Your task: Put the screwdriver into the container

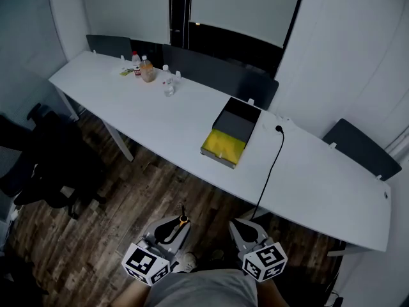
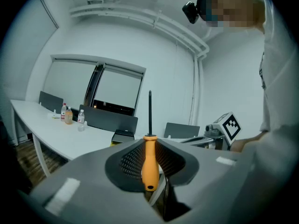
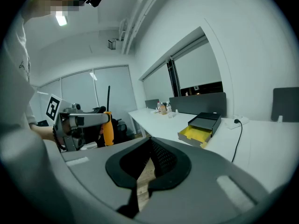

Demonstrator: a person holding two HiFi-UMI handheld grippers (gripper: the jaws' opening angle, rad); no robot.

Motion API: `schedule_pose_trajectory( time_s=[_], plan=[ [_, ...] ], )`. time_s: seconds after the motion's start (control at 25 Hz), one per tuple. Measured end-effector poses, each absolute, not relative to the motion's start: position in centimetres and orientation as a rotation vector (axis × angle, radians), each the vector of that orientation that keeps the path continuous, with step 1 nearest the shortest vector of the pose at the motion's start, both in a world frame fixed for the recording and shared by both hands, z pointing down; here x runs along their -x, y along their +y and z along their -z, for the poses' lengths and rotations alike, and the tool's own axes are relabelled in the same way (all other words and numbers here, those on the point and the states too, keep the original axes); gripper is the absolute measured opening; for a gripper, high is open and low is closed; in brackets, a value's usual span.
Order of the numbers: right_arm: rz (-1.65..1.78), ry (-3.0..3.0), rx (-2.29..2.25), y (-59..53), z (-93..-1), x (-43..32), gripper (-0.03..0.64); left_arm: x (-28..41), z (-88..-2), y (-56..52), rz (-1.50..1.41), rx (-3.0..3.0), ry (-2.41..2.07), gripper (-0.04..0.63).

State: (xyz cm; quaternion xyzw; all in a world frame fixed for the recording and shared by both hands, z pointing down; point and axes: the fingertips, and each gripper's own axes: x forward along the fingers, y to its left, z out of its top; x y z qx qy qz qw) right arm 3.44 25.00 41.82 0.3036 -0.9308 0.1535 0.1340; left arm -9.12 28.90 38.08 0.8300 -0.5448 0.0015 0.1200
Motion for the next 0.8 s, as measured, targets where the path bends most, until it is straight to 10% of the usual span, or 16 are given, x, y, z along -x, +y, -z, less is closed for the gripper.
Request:
schedule_pose_trajectory(
  time_s=[0.8],
  plan=[
    [-0.426, -2.687, -0.902, 24.2, -41.9, -2.1, 0.015, 10.8, -38.3, 27.9, 0.015, -2.438, -1.558, 0.068]
  ],
)
